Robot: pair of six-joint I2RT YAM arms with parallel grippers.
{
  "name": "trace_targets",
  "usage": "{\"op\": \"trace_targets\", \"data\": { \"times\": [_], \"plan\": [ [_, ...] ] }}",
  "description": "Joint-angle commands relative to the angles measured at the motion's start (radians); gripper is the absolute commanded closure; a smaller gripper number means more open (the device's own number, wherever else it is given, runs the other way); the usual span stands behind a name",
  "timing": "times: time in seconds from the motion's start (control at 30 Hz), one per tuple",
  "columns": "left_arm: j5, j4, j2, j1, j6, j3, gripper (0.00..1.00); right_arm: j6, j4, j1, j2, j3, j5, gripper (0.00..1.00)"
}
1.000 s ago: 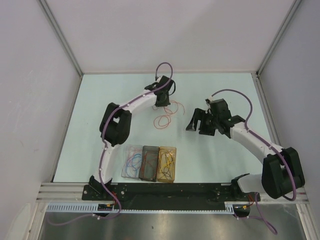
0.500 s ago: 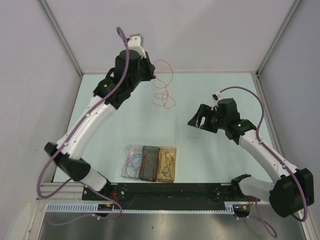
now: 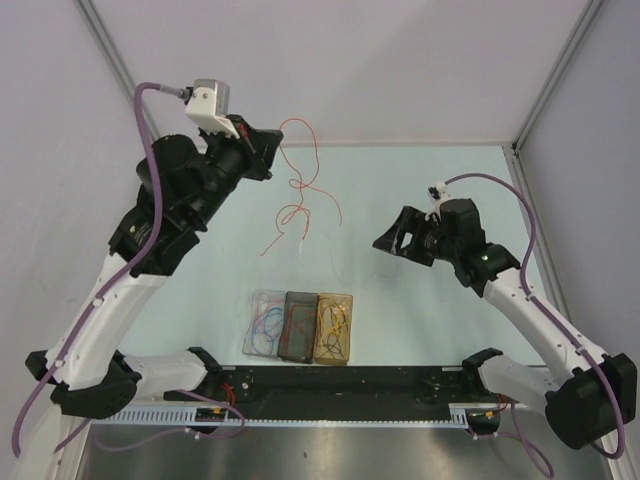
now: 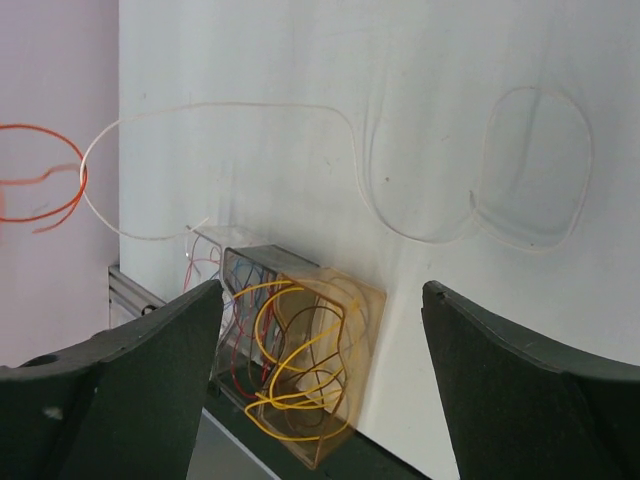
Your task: Untangle the cables
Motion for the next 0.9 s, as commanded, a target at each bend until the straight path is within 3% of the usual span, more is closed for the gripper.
{"op": "trace_targets", "data": {
  "times": [0.0,0.17,0.33,0.67,0.87],
  "plan": [
    [0.066,0.085,-0.059,-0.011,0.054,-0.032,1.0,0.029,0.061,0.076,-0.02,0.007,-0.019,0.14],
    [0.085,0.103,-0.074,-0.011,0.048,-0.055,1.0,0.075,0.179,0.169,0.036,0.007,-0.022,0.12],
    [0.102,0.12,-0.089,-0.01,0.034,-0.089,1.0,0.23,0.289,0.166,0.147,0.007,-0.042,0.14],
    [0.139,0.148,-0.102,-0.013,0.021,-0.143,1.0,0.543,0.458,0.162,0.174,-0.011,0.053,0.12],
    [0.152,0.174,-0.108,-0.013,0.007,-0.172,1.0,0.67,0.565,0.162,0.303,-0.014,-0.004,0.11]
  ]
}}
